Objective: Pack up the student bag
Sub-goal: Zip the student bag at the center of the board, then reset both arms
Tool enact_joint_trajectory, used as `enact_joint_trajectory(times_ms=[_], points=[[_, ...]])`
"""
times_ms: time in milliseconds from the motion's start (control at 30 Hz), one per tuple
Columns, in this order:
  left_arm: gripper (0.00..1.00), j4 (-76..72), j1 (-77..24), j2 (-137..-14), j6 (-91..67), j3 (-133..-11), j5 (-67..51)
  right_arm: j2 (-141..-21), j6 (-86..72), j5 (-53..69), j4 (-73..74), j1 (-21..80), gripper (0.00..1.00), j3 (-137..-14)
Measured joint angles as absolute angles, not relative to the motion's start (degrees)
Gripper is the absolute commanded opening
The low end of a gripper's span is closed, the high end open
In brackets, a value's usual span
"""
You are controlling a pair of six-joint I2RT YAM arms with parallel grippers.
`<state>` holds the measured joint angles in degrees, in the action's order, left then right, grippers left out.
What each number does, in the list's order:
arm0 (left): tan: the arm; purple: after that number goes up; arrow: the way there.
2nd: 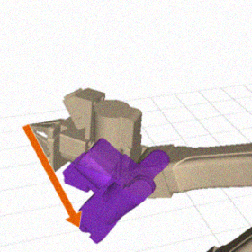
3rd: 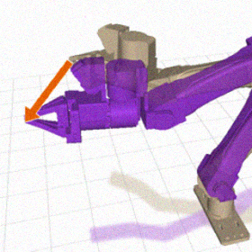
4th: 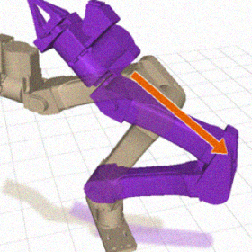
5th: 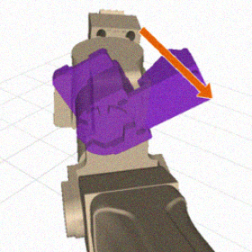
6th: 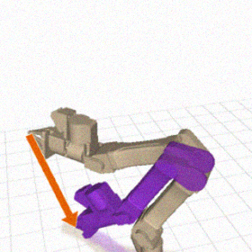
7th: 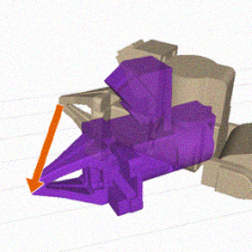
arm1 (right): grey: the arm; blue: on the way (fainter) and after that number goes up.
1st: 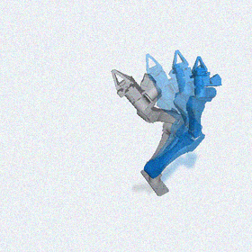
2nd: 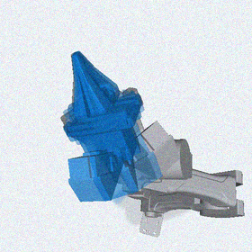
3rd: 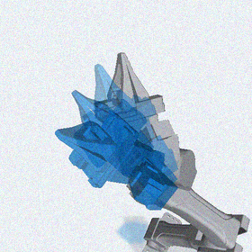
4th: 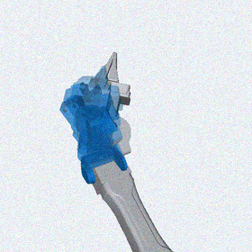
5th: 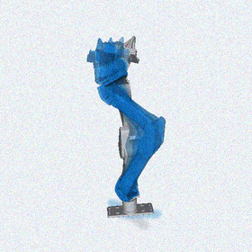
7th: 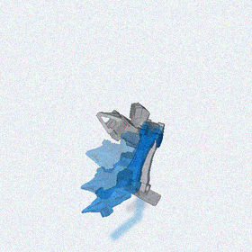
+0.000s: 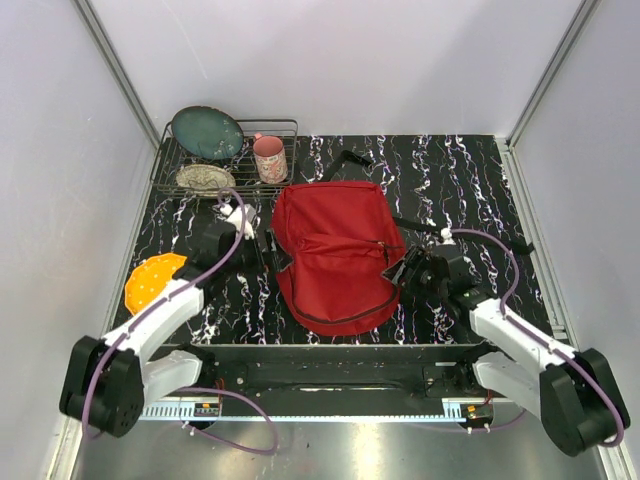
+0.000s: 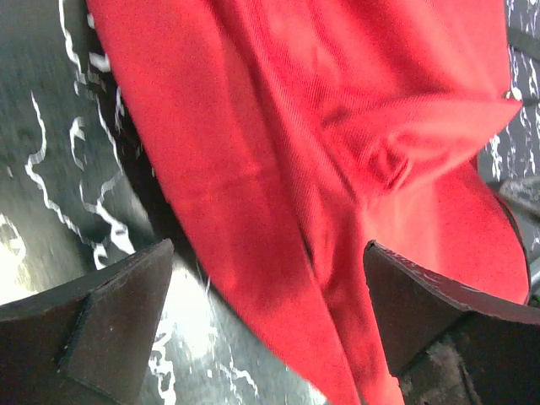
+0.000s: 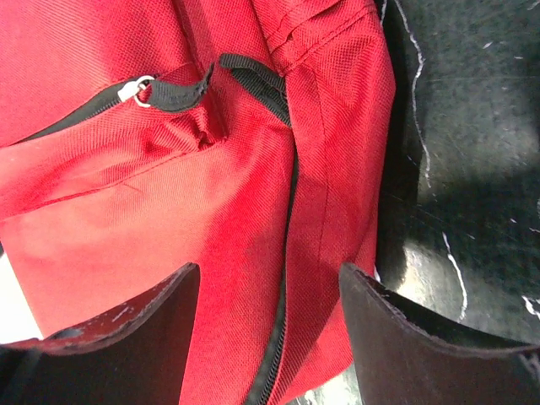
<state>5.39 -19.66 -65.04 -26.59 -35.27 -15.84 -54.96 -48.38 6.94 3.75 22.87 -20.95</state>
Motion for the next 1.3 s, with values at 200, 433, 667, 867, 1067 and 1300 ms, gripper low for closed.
enact_joint_trajectory(times_ms=[200,433,667,867,1067,1300], points=[[0.99,1.78,-20.14,-58.19,-31.35,-24.73,-19.4,-64.27,-48.45,11.44,-1.5,22.83,0.73,-21.5],[0.99,-9.43,-23.68,-71.24,-36.71,-25.08,-24.05,-68.99,-48.38,16.32,-5.43,22.7,0.72,-22.31],[0.99,-6.79,-26.68,-86.94,-38.11,-42.22,-27.92,-68.31,-47.27,19.2,-5.08,22.61,0.73,-23.68],[0.99,-2.37,-26.92,-84.23,-35.86,-45.5,-22.65,-58.04,-43.86,11.22,7.38,22.61,0.84,-28.84],[0.99,4.54,-27.03,-66.48,-33.95,-37.67,-10.94,-45.28,-39.9,-7.07,14.59,22.61,0.99,-33.95],[0.99,9.47,-27.22,-45.5,-32.99,-34.35,5.56,-44.21,-30.79,-24.53,16.93,22.61,1.0,-37.8]])
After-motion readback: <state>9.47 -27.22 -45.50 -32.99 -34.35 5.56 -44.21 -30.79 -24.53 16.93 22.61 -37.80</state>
